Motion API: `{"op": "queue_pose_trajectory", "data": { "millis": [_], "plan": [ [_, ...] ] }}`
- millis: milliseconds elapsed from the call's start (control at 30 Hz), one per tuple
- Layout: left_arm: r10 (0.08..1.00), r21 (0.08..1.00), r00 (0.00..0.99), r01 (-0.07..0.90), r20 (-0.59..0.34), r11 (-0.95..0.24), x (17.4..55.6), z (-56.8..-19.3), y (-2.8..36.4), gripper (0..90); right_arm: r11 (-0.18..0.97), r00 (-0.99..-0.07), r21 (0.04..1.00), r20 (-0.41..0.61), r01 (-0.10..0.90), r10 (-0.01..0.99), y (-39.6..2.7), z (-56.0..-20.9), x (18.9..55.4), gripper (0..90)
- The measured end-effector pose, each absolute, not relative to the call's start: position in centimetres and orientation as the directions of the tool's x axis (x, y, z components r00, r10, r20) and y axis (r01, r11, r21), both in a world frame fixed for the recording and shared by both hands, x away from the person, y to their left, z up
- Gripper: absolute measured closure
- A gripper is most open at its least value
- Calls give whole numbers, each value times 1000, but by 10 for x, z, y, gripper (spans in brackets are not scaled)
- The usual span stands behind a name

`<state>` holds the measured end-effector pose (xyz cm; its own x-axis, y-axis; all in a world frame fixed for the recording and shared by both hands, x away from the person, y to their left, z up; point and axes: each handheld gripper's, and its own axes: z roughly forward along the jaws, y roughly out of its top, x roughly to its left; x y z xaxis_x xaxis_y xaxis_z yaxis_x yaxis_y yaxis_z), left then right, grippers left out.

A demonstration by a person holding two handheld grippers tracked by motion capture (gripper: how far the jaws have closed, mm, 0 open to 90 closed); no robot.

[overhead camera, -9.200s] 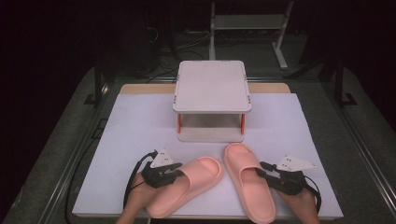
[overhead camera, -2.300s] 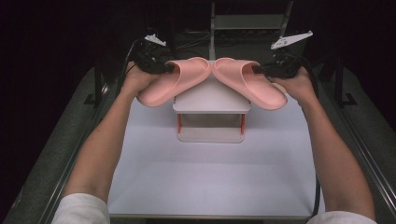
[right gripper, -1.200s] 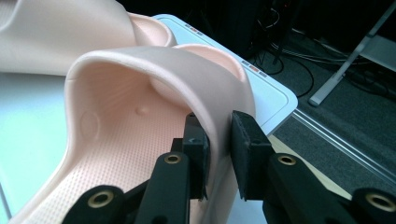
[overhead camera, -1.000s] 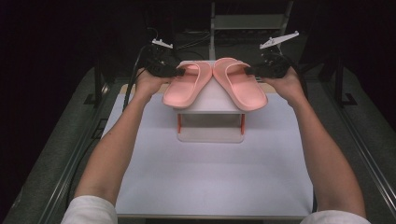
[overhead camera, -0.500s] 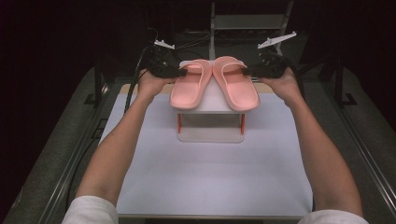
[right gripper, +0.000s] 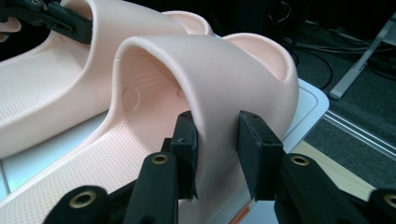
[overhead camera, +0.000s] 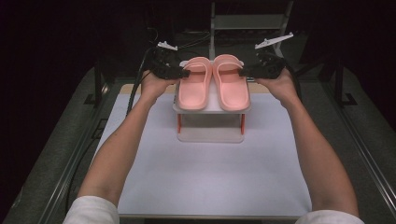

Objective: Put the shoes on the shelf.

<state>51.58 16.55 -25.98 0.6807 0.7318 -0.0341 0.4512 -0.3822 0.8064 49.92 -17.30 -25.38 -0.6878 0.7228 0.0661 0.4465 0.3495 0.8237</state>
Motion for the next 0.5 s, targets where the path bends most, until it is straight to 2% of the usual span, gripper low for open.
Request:
{"op": "queue_pose_trajectory", "data": {
  "millis": [500],
  "plan": [
    [734, 814, 678, 445, -34, -373, 519, -262, 163, 595, 300, -684, 836, 118, 460, 720, -168, -258, 502, 638]
  ]
}}
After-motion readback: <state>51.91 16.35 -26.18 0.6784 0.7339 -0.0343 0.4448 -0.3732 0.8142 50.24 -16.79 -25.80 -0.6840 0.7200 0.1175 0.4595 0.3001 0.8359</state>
